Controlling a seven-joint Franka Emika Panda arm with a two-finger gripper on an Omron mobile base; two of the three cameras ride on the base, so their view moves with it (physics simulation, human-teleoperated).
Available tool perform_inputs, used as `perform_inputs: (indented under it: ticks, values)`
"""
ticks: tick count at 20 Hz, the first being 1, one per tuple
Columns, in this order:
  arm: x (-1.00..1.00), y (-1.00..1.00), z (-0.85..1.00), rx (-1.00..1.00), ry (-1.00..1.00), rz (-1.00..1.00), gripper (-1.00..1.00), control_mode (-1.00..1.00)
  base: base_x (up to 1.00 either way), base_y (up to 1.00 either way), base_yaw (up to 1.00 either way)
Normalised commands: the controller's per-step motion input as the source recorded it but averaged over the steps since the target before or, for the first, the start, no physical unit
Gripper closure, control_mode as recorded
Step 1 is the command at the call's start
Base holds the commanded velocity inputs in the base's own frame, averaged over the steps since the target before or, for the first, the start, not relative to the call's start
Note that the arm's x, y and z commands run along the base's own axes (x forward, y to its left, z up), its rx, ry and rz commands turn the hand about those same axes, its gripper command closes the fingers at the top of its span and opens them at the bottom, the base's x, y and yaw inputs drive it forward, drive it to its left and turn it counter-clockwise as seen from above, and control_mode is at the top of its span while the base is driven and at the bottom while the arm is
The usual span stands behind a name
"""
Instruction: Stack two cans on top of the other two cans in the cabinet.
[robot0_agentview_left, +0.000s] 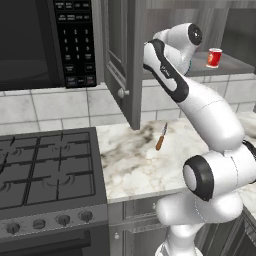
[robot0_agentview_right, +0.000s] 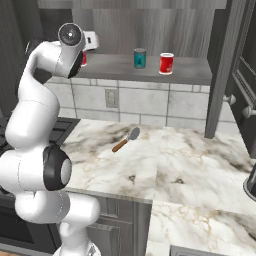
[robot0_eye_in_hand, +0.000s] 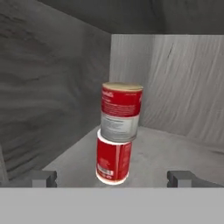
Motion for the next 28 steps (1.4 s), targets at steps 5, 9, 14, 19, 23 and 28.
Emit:
perform_inputs:
  ticks: [5, 9, 14, 19, 23, 28]
  values:
    - [-0.3, -0.28, 0.0, 0.0, 0.0, -0.17, -1.0, -1.0, 0.0, 0.0, 0.0]
    - [-0.15, -0.28, 0.01, 0.0, 0.04, -0.2, -1.0, -1.0, 0.0, 0.0, 0.0]
    - [-0.21, -0.3, 0.01, 0.0, 0.03, -0.26, -1.0, -1.0, 0.0, 0.0, 0.0]
    - [-0.14, -0.37, 0.05, 0.0, 0.06, -0.31, -1.0, -1.0, 0.0, 0.0, 0.0]
    - [-0.03, -0.34, 0.03, 0.0, 0.13, -0.3, -1.0, -1.0, 0.0, 0.0, 0.0]
    - [-0.02, -0.51, 0.01, 0.02, 0.03, -0.26, -1.0, -1.0, 0.0, 0.0, 0.0]
